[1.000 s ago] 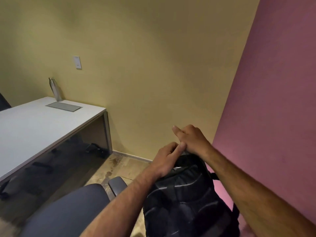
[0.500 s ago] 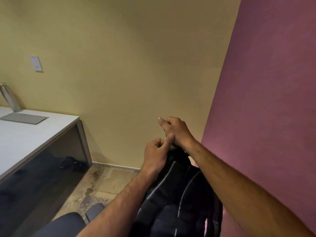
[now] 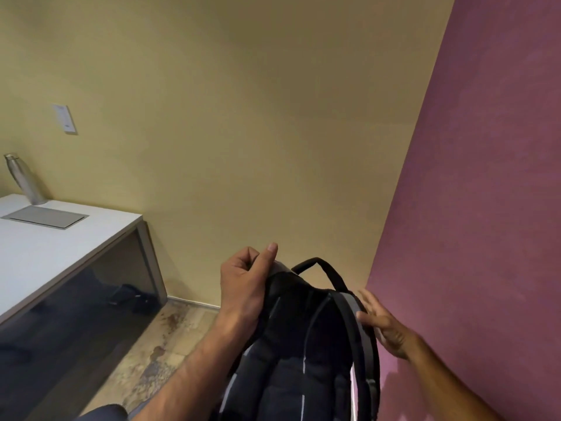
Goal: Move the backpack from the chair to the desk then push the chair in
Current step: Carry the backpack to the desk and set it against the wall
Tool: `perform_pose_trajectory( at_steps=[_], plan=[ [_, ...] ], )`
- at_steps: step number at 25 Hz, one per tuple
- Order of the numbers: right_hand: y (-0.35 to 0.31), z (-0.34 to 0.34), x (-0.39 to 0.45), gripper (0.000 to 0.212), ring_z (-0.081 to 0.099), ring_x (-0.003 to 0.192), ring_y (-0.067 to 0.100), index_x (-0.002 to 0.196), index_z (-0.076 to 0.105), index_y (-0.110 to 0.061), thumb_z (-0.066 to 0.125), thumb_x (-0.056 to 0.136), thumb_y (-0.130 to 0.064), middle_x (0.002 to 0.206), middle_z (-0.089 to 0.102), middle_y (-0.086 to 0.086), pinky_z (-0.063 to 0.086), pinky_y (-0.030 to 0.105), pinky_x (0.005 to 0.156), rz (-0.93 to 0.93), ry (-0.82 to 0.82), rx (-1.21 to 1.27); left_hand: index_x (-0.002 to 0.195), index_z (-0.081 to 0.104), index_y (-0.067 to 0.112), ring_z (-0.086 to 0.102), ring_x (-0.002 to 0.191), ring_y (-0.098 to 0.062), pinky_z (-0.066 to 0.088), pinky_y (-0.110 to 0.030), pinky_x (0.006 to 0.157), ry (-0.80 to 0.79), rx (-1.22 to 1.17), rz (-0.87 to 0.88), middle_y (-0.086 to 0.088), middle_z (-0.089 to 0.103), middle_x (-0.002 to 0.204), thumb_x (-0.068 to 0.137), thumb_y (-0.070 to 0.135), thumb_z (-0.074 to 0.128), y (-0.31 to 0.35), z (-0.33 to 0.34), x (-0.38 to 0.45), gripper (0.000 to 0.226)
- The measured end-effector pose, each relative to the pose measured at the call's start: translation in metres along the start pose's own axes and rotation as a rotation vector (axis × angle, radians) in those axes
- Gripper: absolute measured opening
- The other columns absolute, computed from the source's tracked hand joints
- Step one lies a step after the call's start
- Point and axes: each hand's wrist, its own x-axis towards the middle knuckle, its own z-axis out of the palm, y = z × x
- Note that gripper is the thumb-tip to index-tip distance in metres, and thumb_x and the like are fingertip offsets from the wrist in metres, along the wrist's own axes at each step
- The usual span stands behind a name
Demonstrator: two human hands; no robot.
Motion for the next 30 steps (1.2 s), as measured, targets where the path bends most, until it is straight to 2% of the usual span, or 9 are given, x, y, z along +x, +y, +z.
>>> perform_pose_trajectory(
  at_steps=[6, 9, 12, 16, 20, 23, 26, 27, 30],
  plan=[
    [-0.002, -0.009, 0.052, 0.104, 0.065, 0.117, 0.033, 0.121, 0.069, -0.012, 0.107, 0.026, -0.03, 0.117, 0.076, 0.014, 0.055, 0.047, 0.097, 0.03, -0.019, -0.029, 0.055, 0.045, 0.022, 0.044, 0.046, -0.012, 0.04, -0.026, 0.051, -0.011, -0.007, 0.097, 0.007, 0.047, 0.048, 0.096, 0.025, 0.072, 0.027, 0.017, 0.032, 0.049],
    [-0.002, 0.011, 0.066, 0.072, 0.072, 0.101, 0.027, 0.098, 0.078, -0.012, 0.101, 0.03, -0.015, 0.099, 0.081, 0.01, 0.056, 0.033, 0.077, 0.026, 0.113, -0.024, 0.057, 0.045, 0.021, 0.039, 0.055, -0.022, 0.037, -0.033, 0.059, -0.013, -0.033, 0.074, -0.007, 0.042, 0.056, 0.09, 0.034, 0.076, 0.032, 0.007, 0.041, 0.048],
    [-0.01, 0.04, 0.073, 0.053, 0.077, 0.094, 0.027, 0.095, 0.08, -0.012, 0.093, 0.044, -0.004, 0.098, 0.081, 0.012, 0.059, 0.034, 0.075, -0.056, 0.16, 0.117, 0.059, 0.044, 0.017, 0.029, 0.061, -0.026, 0.031, -0.037, 0.059, 0.016, -0.002, 0.073, -0.008, 0.033, 0.062, 0.084, 0.038, 0.077, 0.034, -0.017, 0.055, 0.046],
    [-0.036, 0.081, 0.078, 0.06, 0.076, 0.094, 0.037, 0.102, 0.074, 0.0, 0.09, 0.044, 0.002, 0.098, 0.08, 0.017, 0.061, 0.041, 0.077, -0.216, 0.151, 0.217, 0.06, 0.058, 0.013, 0.044, 0.046, -0.009, 0.037, -0.019, 0.044, -0.041, 0.116, -0.056, 0.006, 0.05, 0.052, 0.078, 0.042, 0.082, 0.029, -0.067, 0.063, 0.042],
    [-0.063, 0.11, 0.074, 0.056, 0.078, 0.085, 0.03, 0.094, 0.074, -0.005, 0.091, 0.043, 0.008, 0.092, 0.081, 0.012, 0.065, 0.04, 0.071, -0.377, 0.145, 0.119, 0.089, 0.081, 0.012, 0.07, 0.063, -0.017, 0.05, -0.026, 0.057, -0.196, 0.288, -0.403, -0.004, 0.076, 0.075, 0.073, 0.066, 0.08, 0.017, -0.12, 0.064, 0.056],
    [-0.086, 0.102, 0.07, 0.055, 0.078, 0.082, 0.029, 0.091, 0.074, -0.006, 0.089, 0.044, 0.017, 0.089, 0.081, 0.011, 0.065, 0.037, 0.07, -0.463, 0.142, 0.111, 0.085, 0.071, 0.022, 0.067, 0.071, -0.012, 0.05, -0.029, 0.065, -0.182, 0.517, -0.355, 0.005, 0.071, 0.08, 0.059, 0.084, 0.077, -0.007, -0.125, 0.065, 0.068],
    [-0.11, 0.082, 0.071, 0.057, 0.078, 0.085, 0.029, 0.093, 0.074, -0.003, 0.087, 0.04, 0.009, 0.092, 0.081, 0.013, 0.065, 0.036, 0.071, -0.559, 0.085, 0.129, 0.134, 0.048, 0.025, 0.055, 0.115, -0.012, 0.052, -0.037, 0.096, -0.116, 0.576, -0.286, 0.009, 0.054, 0.128, 0.054, 0.076, 0.084, -0.038, -0.104, 0.073, 0.101],
    [-0.119, 0.074, 0.073, 0.056, 0.078, 0.086, 0.029, 0.093, 0.075, -0.004, 0.087, 0.04, 0.008, 0.093, 0.081, 0.012, 0.065, 0.036, 0.071, -0.585, 0.055, 0.141, 0.142, 0.039, 0.028, 0.05, 0.12, -0.008, 0.05, -0.031, 0.099, -0.139, 0.533, -0.283, 0.013, 0.046, 0.134, 0.058, 0.067, 0.087, -0.044, -0.097, 0.078, 0.104],
    [-0.14, 0.054, 0.087, 0.052, 0.078, 0.089, 0.028, 0.088, 0.079, -0.013, 0.086, 0.041, 0.008, 0.093, 0.081, 0.01, 0.065, 0.036, 0.07, -0.639, -0.016, 0.15, 0.127, 0.042, 0.045, 0.056, 0.107, 0.003, 0.047, -0.014, 0.079, -0.185, 0.377, -0.285, 0.021, 0.054, 0.126, 0.053, 0.054, 0.091, -0.05, -0.078, 0.095, 0.088]
  ],
)
